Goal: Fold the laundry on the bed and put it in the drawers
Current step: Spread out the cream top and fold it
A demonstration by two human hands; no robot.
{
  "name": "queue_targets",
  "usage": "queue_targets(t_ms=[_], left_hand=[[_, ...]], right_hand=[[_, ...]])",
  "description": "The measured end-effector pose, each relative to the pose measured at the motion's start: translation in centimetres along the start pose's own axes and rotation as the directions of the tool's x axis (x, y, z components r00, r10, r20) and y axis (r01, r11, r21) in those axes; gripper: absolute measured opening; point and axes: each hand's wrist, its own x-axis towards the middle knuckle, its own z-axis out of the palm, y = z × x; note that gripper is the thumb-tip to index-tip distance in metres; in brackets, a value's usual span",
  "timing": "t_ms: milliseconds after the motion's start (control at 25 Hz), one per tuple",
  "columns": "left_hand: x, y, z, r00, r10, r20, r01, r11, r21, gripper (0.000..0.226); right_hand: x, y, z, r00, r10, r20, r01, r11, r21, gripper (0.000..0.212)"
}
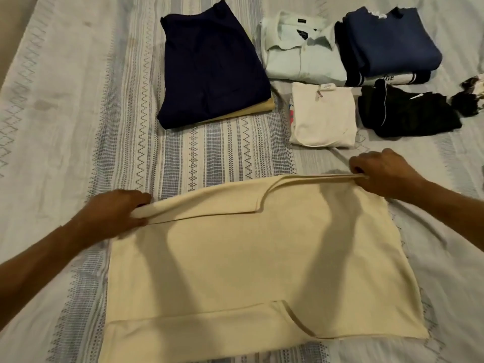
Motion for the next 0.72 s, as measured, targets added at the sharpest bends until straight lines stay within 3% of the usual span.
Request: queue_targets(t_ms=[120,240,360,600,680,720], left_hand=[[-4.6,1.1,2.0,0.968,0.127,-0.217,-0.106,0.989,0.105,0.045],[-7.9,1.5,4.9,0.944,0.243,-0.224,-0.192,0.955,0.227,0.058],[-8.6,2.3,7.8,0.949,0.257,-0.181,-0.196,0.934,0.299,0.076],[-7.4,2.4,9.9,0.945,0.245,-0.217,-0.159,0.924,0.349,0.078],[-7.7,2.2,10.3,0.939,0.242,-0.246,-0.137,0.915,0.379,0.076],[-7.9,2.1,10.6,0.938,0.228,-0.262,-0.116,0.917,0.381,0.079]], right_hand=[[-5.5,0.6,0.6,0.981,-0.094,-0.171,0.091,0.996,-0.022,0.028],[-10.8,0.8,3.6,0.923,-0.271,-0.272,0.246,0.961,-0.124,0.021],[-12.8,0.6,7.8,0.9,-0.356,-0.251,0.295,0.922,-0.252,0.028],[-12.2,-1.6,9.8,0.995,-0.088,-0.051,0.073,0.964,-0.254,0.057],[-12.4,-4.4,8.2,0.997,0.017,-0.069,-0.03,0.981,-0.189,0.068],[-12.5,-6.6,7.6,0.995,0.002,-0.104,-0.015,0.991,-0.13,0.074]])
